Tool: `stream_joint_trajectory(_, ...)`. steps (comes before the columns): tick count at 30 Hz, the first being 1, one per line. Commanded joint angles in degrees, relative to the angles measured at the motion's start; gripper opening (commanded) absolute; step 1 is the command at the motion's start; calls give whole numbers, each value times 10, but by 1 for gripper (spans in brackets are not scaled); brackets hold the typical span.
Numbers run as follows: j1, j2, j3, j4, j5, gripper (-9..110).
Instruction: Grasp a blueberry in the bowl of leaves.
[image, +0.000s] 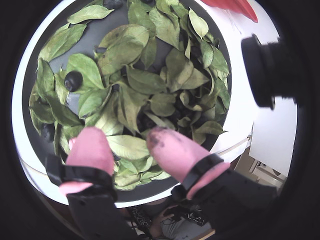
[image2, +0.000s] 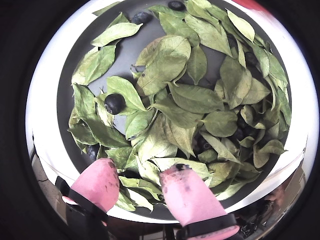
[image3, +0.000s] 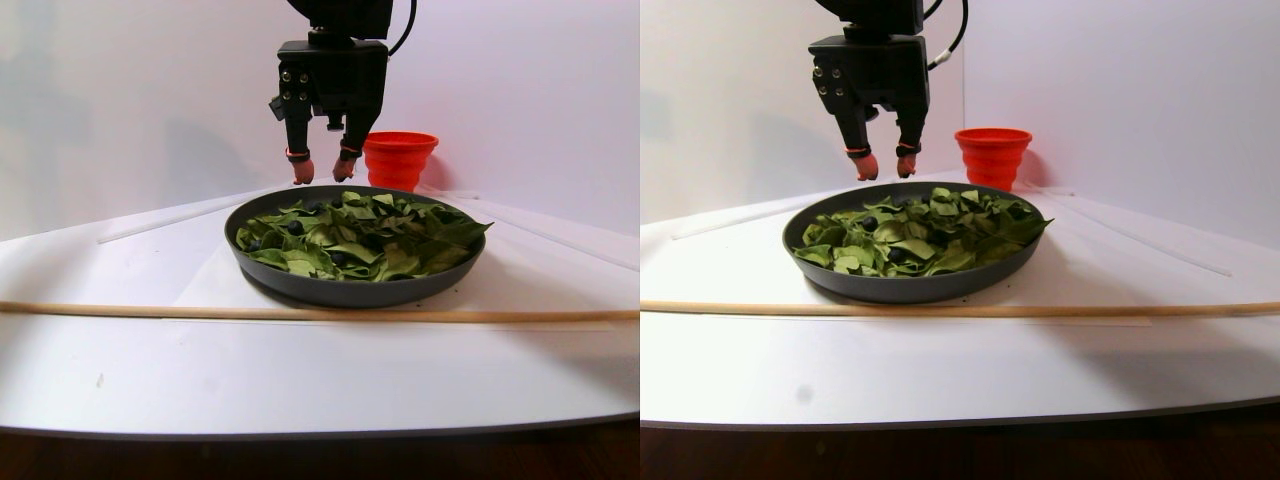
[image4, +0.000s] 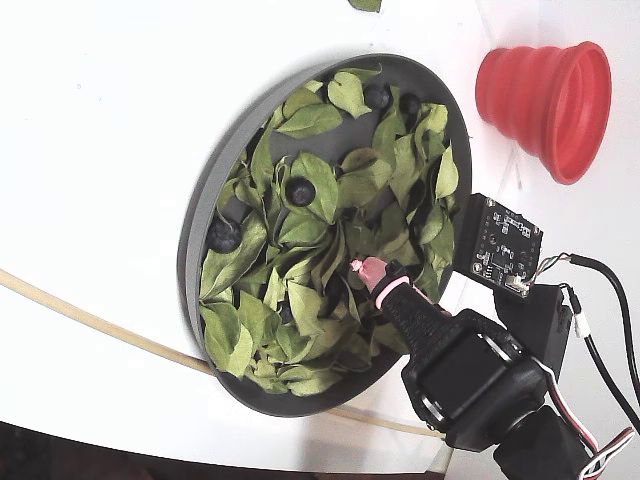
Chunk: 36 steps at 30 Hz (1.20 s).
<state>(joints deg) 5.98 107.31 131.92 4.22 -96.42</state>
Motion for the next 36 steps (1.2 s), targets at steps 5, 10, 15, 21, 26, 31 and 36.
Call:
stream_joint_trajectory(5, 6, -15, -9, -72, 4, 16)
stream_joint_trajectory(10, 5, -15, -10, -72, 6, 16)
stream_joint_trajectory(15, 2, -17, -10, -73, 10, 16)
stream_joint_trajectory(21, -4, -26, -11, -83, 16, 16)
stream_joint_trajectory(26, -11, -34, -11, -91, 25, 17)
stream_joint_trajectory(31, -18, -45, -17, -98, 33, 17)
stream_joint_trajectory(36, -24, -62, -22, -110, 36, 17)
